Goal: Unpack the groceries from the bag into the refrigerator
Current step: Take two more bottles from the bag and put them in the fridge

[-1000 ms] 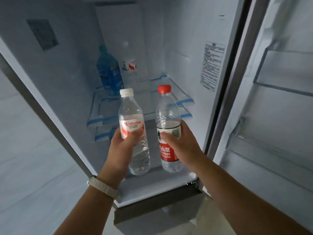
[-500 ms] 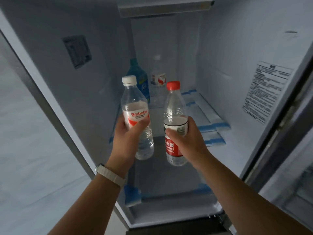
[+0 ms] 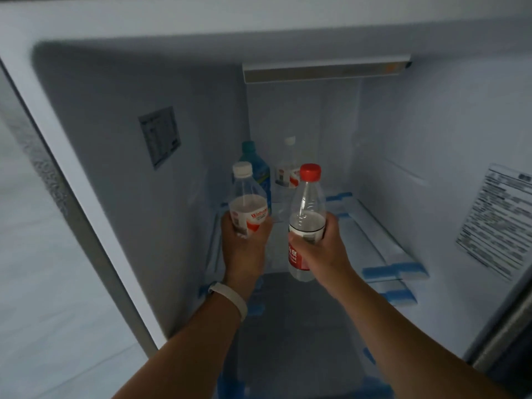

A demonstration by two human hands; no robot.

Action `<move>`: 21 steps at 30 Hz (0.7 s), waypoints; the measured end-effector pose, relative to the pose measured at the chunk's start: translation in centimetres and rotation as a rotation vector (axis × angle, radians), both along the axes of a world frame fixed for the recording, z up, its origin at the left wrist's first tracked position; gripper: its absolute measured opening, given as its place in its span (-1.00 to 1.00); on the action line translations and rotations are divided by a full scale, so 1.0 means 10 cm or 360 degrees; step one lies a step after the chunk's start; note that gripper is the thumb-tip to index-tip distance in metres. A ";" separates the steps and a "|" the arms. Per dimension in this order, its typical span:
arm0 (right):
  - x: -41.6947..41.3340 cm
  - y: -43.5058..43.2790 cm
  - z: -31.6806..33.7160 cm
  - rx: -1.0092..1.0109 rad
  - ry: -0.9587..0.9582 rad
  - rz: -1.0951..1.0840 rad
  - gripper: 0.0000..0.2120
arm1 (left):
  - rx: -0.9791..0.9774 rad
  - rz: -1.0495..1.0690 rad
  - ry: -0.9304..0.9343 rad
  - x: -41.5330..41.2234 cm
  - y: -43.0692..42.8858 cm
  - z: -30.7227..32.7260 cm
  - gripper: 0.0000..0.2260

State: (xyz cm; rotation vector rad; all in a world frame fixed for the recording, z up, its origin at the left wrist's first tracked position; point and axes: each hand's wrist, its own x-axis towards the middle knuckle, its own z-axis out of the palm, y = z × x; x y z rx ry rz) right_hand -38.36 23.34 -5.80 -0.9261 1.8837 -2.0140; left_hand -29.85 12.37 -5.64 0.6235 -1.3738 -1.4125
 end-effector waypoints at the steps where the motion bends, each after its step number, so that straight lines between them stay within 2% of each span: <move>1: -0.04 -0.04 -0.02 0.0002 0.0011 0.0007 -0.49 | -0.0033 0.0003 -0.0010 -0.04 -0.02 -0.02 -0.62; 10: -0.39 -0.40 -0.13 -0.0043 0.0111 -0.0025 -0.46 | -0.0156 0.0070 -0.0108 -0.32 -0.27 -0.14 -0.54; 21: -0.55 -0.71 -0.11 -0.0176 0.0207 -0.0052 -0.56 | -0.0321 0.0196 -0.0093 -0.62 -0.48 -0.21 -0.52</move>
